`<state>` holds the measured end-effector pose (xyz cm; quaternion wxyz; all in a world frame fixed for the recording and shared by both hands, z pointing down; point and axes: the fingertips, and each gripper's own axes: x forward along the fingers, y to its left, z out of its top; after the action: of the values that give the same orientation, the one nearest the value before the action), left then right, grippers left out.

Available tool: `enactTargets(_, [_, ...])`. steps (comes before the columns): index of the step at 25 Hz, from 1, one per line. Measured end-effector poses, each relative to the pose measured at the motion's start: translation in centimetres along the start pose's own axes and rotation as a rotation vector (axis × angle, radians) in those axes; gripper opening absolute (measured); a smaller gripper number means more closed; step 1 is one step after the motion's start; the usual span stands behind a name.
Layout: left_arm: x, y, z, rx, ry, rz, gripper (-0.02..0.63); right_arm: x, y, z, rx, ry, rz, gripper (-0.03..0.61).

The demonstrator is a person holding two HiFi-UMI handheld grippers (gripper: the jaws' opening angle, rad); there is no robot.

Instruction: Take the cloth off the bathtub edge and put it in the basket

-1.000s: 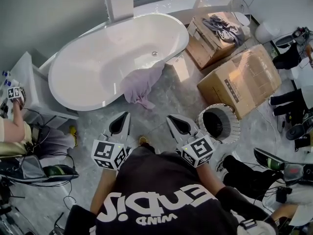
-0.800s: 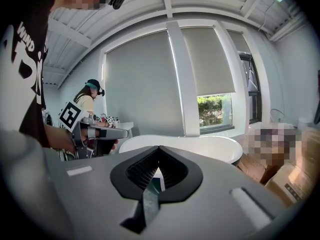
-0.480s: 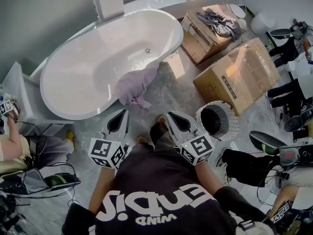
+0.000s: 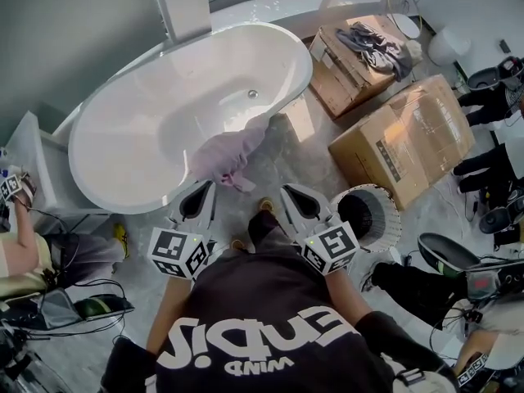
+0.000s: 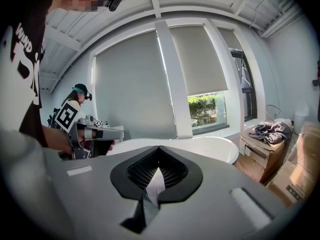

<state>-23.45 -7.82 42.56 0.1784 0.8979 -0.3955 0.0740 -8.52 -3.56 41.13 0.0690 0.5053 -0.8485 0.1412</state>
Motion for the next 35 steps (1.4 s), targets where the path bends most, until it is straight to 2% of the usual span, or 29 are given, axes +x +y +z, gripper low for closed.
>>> enactTargets(13, [7.5, 1.8, 3.6, 0.017, -0.02, 0.069, -0.003, 6.2, -6.6, 3.2, -0.019, -0.023, 0.102, 0.009])
enactTargets(22, [10.8, 1.4, 5.2, -0.001, -0.041, 0.127, -0.003, 7.7, -10.9, 4.1, -0.008, -0.014, 0.161, 0.009])
enactTargets(26, [11.1, 0.9, 5.6, -0.003, -0.051, 0.139, -0.003, 8.3, -11.0, 4.0, 0.0, 0.001, 0.188, 0.009])
enactTargets(35, [9.6, 2.2, 5.4, -0.031, -0.036, 0.165, -0.003, 9.3, -7.9, 4.3, 0.001, 0.008, 0.24, 0.009])
